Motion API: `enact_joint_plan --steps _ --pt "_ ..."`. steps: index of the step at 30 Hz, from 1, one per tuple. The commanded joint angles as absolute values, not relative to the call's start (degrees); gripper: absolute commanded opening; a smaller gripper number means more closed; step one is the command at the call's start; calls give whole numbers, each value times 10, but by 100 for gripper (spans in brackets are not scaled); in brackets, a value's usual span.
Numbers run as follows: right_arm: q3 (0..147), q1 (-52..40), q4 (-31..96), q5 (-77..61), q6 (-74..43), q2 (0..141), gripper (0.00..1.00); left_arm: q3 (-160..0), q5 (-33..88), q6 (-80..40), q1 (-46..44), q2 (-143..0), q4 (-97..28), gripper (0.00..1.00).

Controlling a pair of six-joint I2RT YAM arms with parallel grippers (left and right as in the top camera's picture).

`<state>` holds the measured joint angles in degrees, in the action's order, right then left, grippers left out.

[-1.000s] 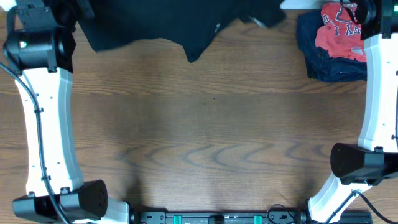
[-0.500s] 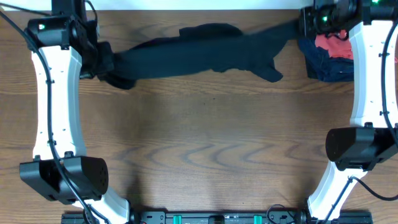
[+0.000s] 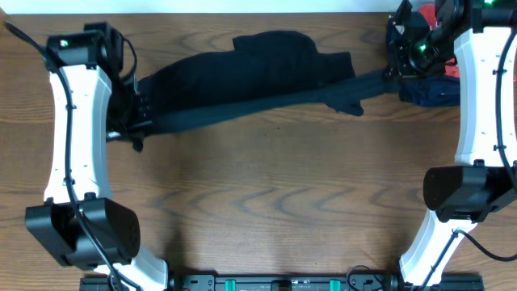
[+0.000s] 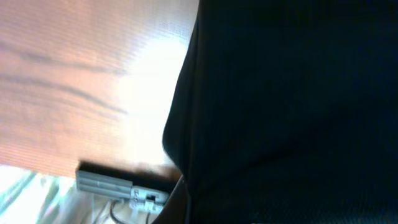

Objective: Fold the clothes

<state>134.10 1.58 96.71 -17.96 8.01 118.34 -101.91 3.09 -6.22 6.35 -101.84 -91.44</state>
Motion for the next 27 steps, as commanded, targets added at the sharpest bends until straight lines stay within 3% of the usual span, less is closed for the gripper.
enact_joint_plan --steps 1,11,27 --pt "1335 13 973 -164 84 1168 1 -947 26 -88 69 -966 -907 6" --pt "1186 8 963 -167 73 1116 2 -755 26 -149 69 -850 -851 6" --pt "859 8 803 -152 26 1035 1 -583 64 -184 69 -842 -736 6"
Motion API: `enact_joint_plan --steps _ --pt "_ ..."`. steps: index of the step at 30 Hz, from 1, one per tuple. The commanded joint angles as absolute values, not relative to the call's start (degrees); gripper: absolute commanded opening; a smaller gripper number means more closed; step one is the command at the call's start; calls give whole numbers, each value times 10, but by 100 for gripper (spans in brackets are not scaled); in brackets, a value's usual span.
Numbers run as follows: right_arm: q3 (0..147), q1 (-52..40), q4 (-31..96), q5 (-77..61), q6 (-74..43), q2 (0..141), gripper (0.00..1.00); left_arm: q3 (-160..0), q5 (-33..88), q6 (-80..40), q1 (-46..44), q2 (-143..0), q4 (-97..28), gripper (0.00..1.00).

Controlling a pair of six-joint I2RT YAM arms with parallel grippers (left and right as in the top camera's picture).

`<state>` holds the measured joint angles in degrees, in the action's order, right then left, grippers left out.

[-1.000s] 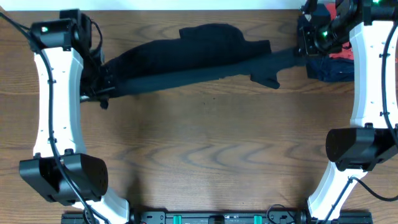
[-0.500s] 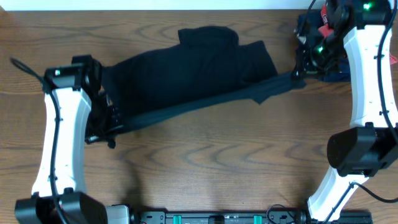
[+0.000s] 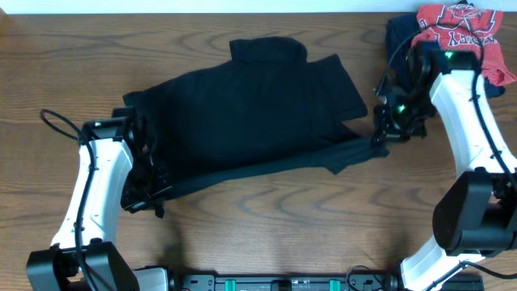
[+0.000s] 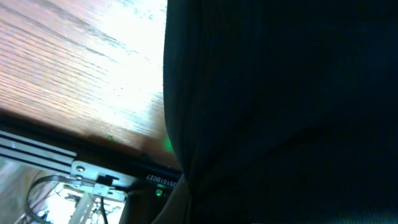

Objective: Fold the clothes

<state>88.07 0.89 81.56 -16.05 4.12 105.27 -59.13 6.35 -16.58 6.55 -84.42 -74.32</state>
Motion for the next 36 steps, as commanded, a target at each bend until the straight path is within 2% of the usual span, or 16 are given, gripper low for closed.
enact_joint_plan --steps 1,8,14,36 --pt "849 8 789 -152 26 1035 1 -580 64 -184 69 -842 -728 6" --pt "840 7 713 -164 22 1035 1 -556 63 -205 70 -842 -644 6" --pt "840 6 650 -163 22 1035 1 -554 3 -233 70 -842 -608 6" --pt "840 -45 467 -138 2 1085 1 -554 -80 -230 70 -842 -454 8"
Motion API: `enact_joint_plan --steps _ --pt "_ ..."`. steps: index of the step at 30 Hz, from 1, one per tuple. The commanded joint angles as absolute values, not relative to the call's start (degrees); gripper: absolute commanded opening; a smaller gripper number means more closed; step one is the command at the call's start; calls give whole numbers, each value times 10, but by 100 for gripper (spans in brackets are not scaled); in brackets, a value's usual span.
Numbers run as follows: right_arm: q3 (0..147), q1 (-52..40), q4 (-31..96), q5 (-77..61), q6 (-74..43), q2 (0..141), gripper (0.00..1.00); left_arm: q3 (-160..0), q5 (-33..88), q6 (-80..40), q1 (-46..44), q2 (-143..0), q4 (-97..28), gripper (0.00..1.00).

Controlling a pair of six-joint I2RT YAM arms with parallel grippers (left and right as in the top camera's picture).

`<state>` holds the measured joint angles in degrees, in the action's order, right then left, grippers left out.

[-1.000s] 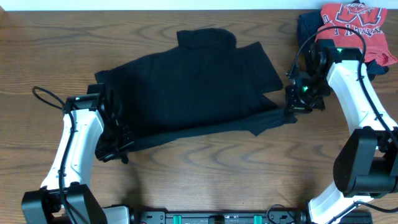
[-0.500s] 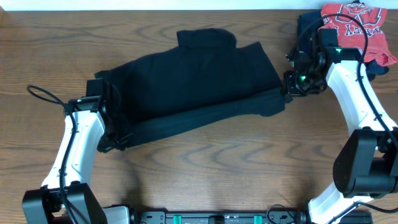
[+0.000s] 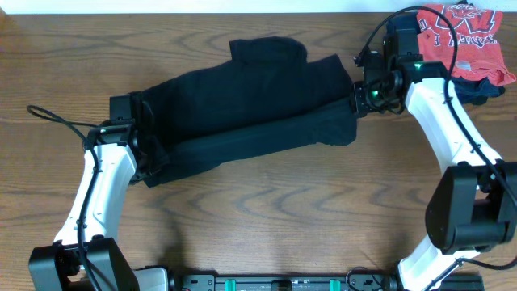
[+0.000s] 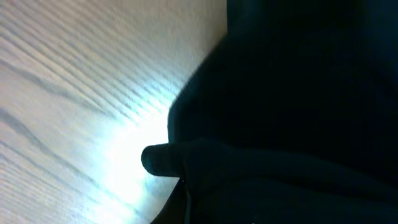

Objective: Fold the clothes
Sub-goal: 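Release the shirt and lift both grippers away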

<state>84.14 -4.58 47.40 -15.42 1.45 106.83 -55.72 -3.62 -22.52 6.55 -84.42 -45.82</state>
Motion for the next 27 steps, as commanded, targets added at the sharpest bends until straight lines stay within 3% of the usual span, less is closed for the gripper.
enact_joint_plan --steps 1,5,9,12,22,24,27 --pt "840 -44 464 -137 2 1088 1 -554 -85 -230 70 -842 -450 10" --pt "840 -45 450 -135 3 1099 1 -554 -98 -230 70 -843 -440 17" --pt "840 -45 434 -135 2 1103 1 -554 -98 -230 70 -849 -429 50" --pt "840 -45 426 -135 3 1103 2 -554 -98 -230 70 -850 -427 64" --pt "840 -45 418 -135 3 1103 6 -554 -98 -230 70 -850 -425 68" --pt "840 -45 412 -135 2 1103 13 -554 -98 -230 70 -850 -425 68" --pt "840 -45 403 -135 2 1103 34 -554 -98 -230 70 -850 -425 73"
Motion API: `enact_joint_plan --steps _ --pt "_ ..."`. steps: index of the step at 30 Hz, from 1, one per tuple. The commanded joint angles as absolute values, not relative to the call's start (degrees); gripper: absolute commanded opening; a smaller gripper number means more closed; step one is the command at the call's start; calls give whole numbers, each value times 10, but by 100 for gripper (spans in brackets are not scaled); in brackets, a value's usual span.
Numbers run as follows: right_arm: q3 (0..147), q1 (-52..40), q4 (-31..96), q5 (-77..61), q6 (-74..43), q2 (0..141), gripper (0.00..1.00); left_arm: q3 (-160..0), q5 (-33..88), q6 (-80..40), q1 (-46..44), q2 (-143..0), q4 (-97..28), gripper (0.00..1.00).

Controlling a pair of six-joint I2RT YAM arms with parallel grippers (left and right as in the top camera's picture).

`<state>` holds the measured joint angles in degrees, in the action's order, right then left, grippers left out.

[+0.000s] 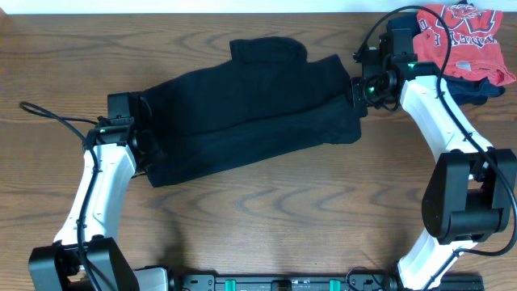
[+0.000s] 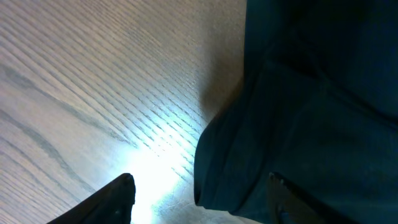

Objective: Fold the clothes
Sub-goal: 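Release the shirt and lift both grippers away, then move both grippers to the shirt's far corners and grasp the top edge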

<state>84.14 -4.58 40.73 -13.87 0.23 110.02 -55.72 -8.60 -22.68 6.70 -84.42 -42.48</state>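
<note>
A black garment [image 1: 250,113] lies across the far half of the wooden table [image 1: 266,218], doubled lengthwise into a long band. My left gripper [image 1: 142,150] sits at its left end. In the left wrist view the left gripper [image 2: 200,182] is open, one dark fingertip [image 2: 121,190] over bare wood. The garment's folded corner [image 2: 298,124] lies loose between the jaws. My right gripper [image 1: 359,87] is at the garment's right end, against the cloth. Its jaws are hidden from above.
A red printed shirt [image 1: 454,32] lies on a dark blue garment [image 1: 478,83] in the far right corner, just behind the right arm. A black cable [image 1: 56,118] trails at the left of the left arm.
My left gripper has opened and let go of the garment's left corner, which now rests on the wood. The right gripper has hardly moved. The fold lies slightly flatter.
Both grippers first held one long edge of the black garment taut near the table's far side. Then they had that edge pulled nearer, with the garment spread out. After that the edge lay back over the garment, doubling it, and now the left gripper has released.
</note>
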Motion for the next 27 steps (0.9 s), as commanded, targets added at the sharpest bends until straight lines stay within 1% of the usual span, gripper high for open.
enact_joint_plan --steps 1,2,4,6,8,10,13,15,20,24,27 --pt "840 -45 402 -135 2 1103 38 -554 -98 -230 70 -850 -424 74" --pt "840 -45 402 -135 2 1103 42 -554 -98 -230 70 -850 -424 76" --pt "840 -45 401 -135 2 1103 48 -554 -98 -230 70 -850 -421 79" --pt "840 -45 401 -135 2 1103 51 -554 -98 -230 70 -850 -416 80" --pt "840 -44 401 -135 2 1103 53 -554 -98 -223 70 -850 -408 85" --pt "845 -43 405 -140 2 1103 55 -554 -94 -204 70 -850 -393 95" --pt "872 -43 435 -151 2 1103 60 -573 -36 -145 74 -850 -395 99" --pt "908 -43 467 -153 8 1103 62 -595 14 -124 83 -850 -405 100" --pt "1021 -54 540 -154 49 1103 68 -670 113 -103 110 -861 -417 99" --pt "1090 -70 547 -152 61 1103 68 -747 116 -90 123 -908 -424 99" --pt "1115 -85 538 -152 62 1103 67 -814 115 -81 129 -980 -424 99"
